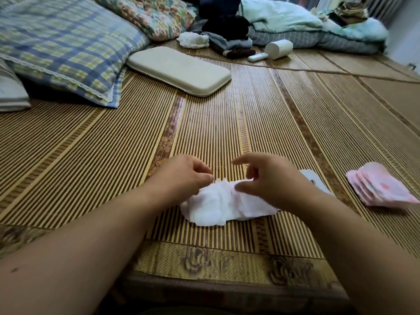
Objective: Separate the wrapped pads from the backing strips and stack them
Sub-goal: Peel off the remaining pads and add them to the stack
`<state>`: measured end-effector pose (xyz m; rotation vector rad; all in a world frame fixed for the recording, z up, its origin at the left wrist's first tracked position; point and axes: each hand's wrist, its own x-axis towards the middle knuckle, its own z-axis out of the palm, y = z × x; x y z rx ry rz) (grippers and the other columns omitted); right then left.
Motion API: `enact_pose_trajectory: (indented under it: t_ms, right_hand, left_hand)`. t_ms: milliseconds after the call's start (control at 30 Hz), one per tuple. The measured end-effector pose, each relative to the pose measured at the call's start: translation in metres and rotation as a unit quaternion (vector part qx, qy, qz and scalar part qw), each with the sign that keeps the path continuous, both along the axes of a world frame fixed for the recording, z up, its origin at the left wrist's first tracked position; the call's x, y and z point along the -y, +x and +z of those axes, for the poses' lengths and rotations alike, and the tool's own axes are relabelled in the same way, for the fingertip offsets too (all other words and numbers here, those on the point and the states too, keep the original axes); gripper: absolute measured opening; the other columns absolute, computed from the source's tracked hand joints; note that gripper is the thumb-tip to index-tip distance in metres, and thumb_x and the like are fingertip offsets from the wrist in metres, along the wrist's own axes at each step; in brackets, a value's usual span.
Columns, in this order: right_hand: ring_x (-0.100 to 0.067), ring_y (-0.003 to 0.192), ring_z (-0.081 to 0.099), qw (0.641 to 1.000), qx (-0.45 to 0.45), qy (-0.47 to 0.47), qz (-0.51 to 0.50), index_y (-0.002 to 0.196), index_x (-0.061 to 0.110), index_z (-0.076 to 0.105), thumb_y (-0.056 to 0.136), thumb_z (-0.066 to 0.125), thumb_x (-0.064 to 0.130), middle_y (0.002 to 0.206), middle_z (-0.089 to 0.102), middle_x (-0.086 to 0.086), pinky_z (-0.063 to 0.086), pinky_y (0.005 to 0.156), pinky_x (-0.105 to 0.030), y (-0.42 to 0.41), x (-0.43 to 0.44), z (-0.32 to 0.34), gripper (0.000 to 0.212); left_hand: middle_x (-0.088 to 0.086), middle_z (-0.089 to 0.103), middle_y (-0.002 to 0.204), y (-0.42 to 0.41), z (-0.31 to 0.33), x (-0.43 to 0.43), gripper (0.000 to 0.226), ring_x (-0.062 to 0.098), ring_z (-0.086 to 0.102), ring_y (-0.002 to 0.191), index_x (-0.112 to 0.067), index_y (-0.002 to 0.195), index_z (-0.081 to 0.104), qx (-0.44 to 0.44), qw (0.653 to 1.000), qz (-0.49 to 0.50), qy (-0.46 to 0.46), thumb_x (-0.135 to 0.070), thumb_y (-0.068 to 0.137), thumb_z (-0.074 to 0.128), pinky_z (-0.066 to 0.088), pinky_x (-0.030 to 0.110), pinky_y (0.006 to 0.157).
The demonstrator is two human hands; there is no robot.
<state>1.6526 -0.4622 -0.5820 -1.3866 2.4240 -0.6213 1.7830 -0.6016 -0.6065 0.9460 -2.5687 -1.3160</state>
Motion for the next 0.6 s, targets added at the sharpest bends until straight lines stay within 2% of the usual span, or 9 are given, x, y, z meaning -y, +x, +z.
enact_pose_trajectory:
  t_ms: [67, 133, 167, 233, 333, 467, 600]
  right_hand:
    - [-0.006, 0.064, 0.06, 0.995, 0.065, -0.063, -0.05, 0.112, 0.029, 0.061, 0.081, 0.069, 0.023, 0.076, 0.062, 0.008, 0.047, 0.047, -0.015, -0.015, -0.006, 0.01, 0.033]
    - [-0.013, 0.068, 0.065, 0.983, 0.111, -0.094, -0.113, 0.107, 0.023, 0.064, 0.085, 0.065, 0.02, 0.081, 0.067, 0.003, 0.052, 0.047, -0.018, -0.031, -0.015, 0.017, 0.023]
    - [-0.014, 0.069, 0.066, 0.982, 0.108, -0.076, -0.137, 0.105, 0.021, 0.065, 0.086, 0.064, 0.018, 0.082, 0.068, 0.001, 0.053, 0.048, -0.021, -0.038, -0.02, 0.017, 0.019]
    - [-0.014, 0.071, 0.066, 0.982, 0.093, 0.016, -0.162, 0.098, 0.016, 0.067, 0.086, 0.064, 0.018, 0.082, 0.068, -0.001, 0.054, 0.053, -0.026, -0.045, -0.028, 0.012, 0.013]
    - [-0.016, 0.072, 0.066, 0.969, 0.114, 0.14, -0.168, 0.087, 0.014, 0.069, 0.079, 0.071, 0.026, 0.08, 0.069, -0.003, 0.055, 0.06, -0.029, -0.041, -0.03, -0.002, 0.015]
    - [-0.016, 0.067, 0.065, 0.968, 0.055, 0.166, -0.179, 0.075, 0.014, 0.07, 0.072, 0.078, 0.03, 0.072, 0.07, -0.003, 0.056, 0.068, -0.036, -0.035, -0.025, -0.011, 0.018]
    - [-0.017, 0.068, 0.065, 0.965, 0.05, 0.18, -0.184, 0.073, 0.014, 0.07, 0.073, 0.077, 0.031, 0.069, 0.07, -0.003, 0.055, 0.07, -0.036, -0.034, -0.025, -0.015, 0.019]
  left_hand:
    - [-0.016, 0.064, 0.08, 0.005, -0.002, 0.008, 0.011, 0.0, 0.061, 0.071, -0.028, 0.091, 0.069, 0.035, 0.997, 0.012, -0.067, -0.034, 0.082, 0.066, 0.051, 0.022, 0.061]
    - [-0.014, 0.065, 0.081, 0.012, -0.004, 0.014, 0.014, 0.003, 0.06, 0.074, -0.028, 0.088, 0.069, 0.085, 0.99, 0.024, -0.112, -0.039, 0.081, 0.066, 0.054, 0.03, 0.07]
    - [-0.014, 0.065, 0.08, 0.015, -0.005, 0.016, 0.015, 0.004, 0.06, 0.074, -0.028, 0.088, 0.069, 0.113, 0.985, 0.022, -0.128, -0.041, 0.08, 0.066, 0.054, 0.031, 0.071]
    - [-0.013, 0.065, 0.081, 0.02, -0.005, 0.016, 0.018, 0.005, 0.059, 0.073, -0.029, 0.088, 0.067, 0.15, 0.978, 0.012, -0.143, -0.044, 0.078, 0.066, 0.055, 0.032, 0.072]
    - [-0.012, 0.064, 0.081, 0.023, -0.005, 0.013, 0.021, 0.005, 0.059, 0.073, -0.029, 0.087, 0.065, 0.168, 0.975, 0.0, -0.143, -0.044, 0.074, 0.07, 0.055, 0.032, 0.071]
    - [-0.01, 0.064, 0.076, 0.023, -0.005, 0.006, 0.016, 0.007, 0.058, 0.071, -0.029, 0.074, 0.063, 0.185, 0.968, -0.011, -0.167, -0.041, 0.071, 0.073, 0.053, 0.03, 0.066]
    - [-0.008, 0.065, 0.072, 0.021, -0.006, 0.004, 0.016, 0.008, 0.059, 0.068, -0.027, 0.068, 0.063, 0.193, 0.966, -0.03, -0.169, -0.038, 0.076, 0.07, 0.051, 0.029, 0.06]
